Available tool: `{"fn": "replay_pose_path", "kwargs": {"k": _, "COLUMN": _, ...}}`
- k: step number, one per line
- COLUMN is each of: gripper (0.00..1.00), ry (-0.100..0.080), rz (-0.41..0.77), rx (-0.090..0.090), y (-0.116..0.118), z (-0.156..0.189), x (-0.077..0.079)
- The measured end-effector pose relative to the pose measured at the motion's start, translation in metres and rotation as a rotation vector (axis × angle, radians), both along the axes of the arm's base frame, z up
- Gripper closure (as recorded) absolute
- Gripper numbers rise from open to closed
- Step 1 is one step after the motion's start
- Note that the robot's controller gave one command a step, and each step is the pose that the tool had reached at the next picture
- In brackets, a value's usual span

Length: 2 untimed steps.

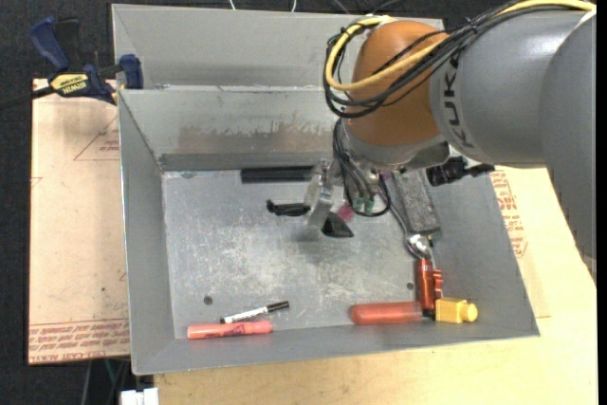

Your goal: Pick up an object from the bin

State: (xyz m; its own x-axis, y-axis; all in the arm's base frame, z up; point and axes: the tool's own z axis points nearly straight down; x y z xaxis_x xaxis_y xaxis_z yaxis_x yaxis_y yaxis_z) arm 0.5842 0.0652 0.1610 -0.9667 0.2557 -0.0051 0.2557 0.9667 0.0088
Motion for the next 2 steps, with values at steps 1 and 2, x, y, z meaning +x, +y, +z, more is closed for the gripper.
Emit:
{"fn": "replay_pose_path", "kwargs": {"k": 1, "gripper": 1.0, "ry": -0.003, "rz": 0.0, "rx": 0.001, "y": 0.0001, "z": 0.0078, "x": 0.0006}}
{"fn": "replay_pose_path", "kwargs": {"k": 2, "gripper": 1.0, "ry": -0.003, "rz": 0.0, "rx": 0.001, "y": 0.0001, "z": 0.0104, "x": 0.0007}}
